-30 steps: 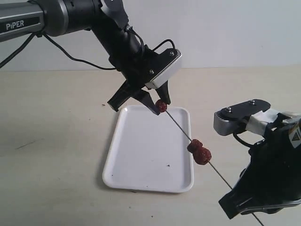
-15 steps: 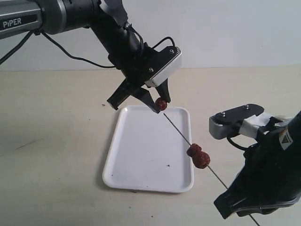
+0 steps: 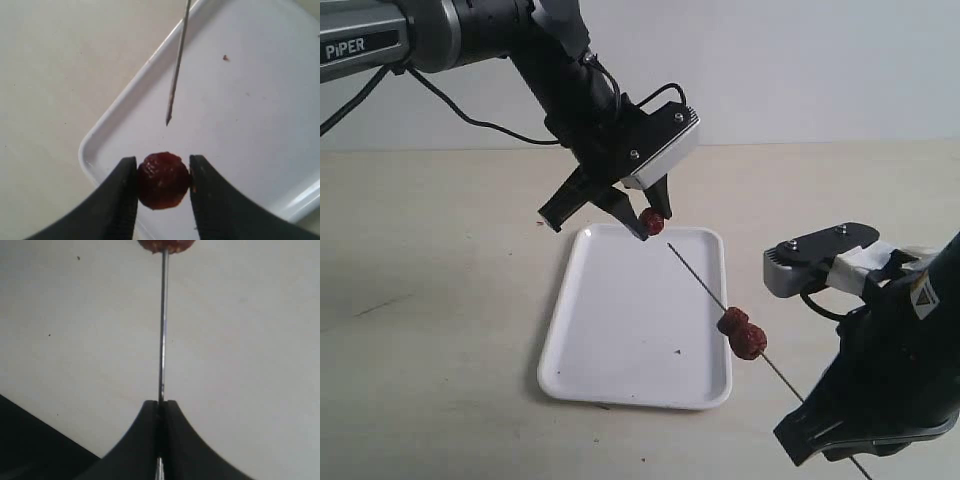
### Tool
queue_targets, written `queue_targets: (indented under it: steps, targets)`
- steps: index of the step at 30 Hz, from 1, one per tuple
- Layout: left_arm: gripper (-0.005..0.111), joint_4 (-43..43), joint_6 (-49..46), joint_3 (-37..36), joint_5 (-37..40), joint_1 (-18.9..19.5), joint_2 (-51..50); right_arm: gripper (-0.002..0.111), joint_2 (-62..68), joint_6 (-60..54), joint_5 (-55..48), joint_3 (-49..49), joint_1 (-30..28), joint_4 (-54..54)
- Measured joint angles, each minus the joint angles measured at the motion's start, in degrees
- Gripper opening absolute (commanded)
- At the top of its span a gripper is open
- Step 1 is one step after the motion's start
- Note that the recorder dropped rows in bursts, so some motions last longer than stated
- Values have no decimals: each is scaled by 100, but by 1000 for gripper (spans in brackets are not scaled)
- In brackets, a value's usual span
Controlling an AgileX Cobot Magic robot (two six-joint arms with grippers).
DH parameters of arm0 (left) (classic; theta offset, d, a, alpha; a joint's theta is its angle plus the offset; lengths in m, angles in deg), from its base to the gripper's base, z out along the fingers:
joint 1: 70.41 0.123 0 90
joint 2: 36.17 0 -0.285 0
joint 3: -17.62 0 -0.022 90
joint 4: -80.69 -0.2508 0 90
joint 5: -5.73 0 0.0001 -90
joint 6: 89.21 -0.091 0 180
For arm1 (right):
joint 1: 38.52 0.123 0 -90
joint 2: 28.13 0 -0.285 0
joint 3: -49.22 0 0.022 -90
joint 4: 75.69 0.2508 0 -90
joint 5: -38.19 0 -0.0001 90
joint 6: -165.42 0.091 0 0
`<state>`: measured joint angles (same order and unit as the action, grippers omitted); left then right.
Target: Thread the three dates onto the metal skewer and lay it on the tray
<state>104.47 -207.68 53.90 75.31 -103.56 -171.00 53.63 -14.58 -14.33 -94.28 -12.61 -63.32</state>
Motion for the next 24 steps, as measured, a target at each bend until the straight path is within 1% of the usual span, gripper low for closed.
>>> queue_targets:
  steps: [24]
  targets:
    - [35,26,0,0,0,0,0,0,0,-67,313,0,0,194]
